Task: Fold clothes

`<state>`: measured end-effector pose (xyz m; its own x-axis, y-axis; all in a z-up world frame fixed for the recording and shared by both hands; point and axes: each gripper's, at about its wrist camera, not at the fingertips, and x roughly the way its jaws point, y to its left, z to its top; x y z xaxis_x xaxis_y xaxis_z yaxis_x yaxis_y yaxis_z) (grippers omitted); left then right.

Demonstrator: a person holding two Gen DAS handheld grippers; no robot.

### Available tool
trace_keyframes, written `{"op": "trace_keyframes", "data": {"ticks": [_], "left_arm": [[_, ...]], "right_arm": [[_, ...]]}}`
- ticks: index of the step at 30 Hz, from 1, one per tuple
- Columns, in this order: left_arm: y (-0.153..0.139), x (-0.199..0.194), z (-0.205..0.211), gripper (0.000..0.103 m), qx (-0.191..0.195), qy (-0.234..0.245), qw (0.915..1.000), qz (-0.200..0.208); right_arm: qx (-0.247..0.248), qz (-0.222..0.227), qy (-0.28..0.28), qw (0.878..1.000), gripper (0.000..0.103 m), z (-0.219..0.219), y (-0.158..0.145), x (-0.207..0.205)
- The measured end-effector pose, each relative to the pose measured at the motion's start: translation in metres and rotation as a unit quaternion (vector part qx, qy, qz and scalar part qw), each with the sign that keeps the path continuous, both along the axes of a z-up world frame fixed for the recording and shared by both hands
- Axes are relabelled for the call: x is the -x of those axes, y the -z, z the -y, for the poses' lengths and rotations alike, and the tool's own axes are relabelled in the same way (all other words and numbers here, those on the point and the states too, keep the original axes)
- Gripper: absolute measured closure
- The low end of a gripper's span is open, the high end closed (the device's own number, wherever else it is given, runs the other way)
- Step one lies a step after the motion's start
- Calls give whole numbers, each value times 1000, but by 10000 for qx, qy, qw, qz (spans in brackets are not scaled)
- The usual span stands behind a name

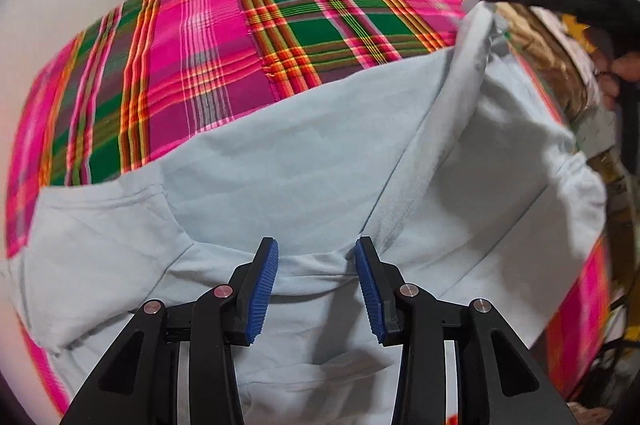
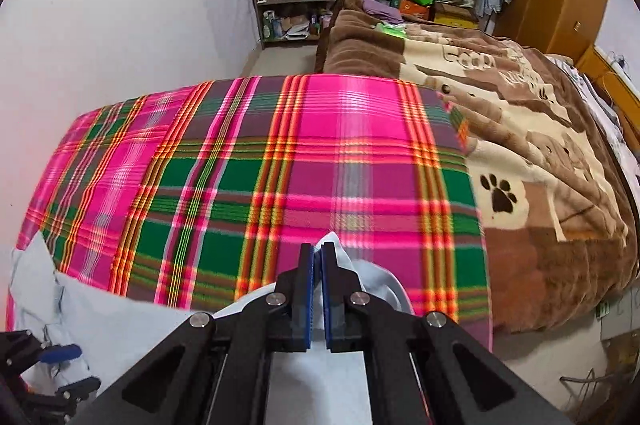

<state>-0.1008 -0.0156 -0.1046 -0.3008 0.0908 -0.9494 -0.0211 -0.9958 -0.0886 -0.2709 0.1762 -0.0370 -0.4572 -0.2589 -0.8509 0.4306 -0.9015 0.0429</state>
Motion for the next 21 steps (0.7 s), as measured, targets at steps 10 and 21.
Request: {"op": "trace_keyframes", "data": {"ticks": [10,21], "left_arm": [[4,1,-19,81,194,390,9990,-29],[4,3,-26,85,381,453,9982,-34]], "right_arm": [[215,168,488,9984,99,-56,5,-31],[549,450,929,9931,99,-105,29,-64]]}}
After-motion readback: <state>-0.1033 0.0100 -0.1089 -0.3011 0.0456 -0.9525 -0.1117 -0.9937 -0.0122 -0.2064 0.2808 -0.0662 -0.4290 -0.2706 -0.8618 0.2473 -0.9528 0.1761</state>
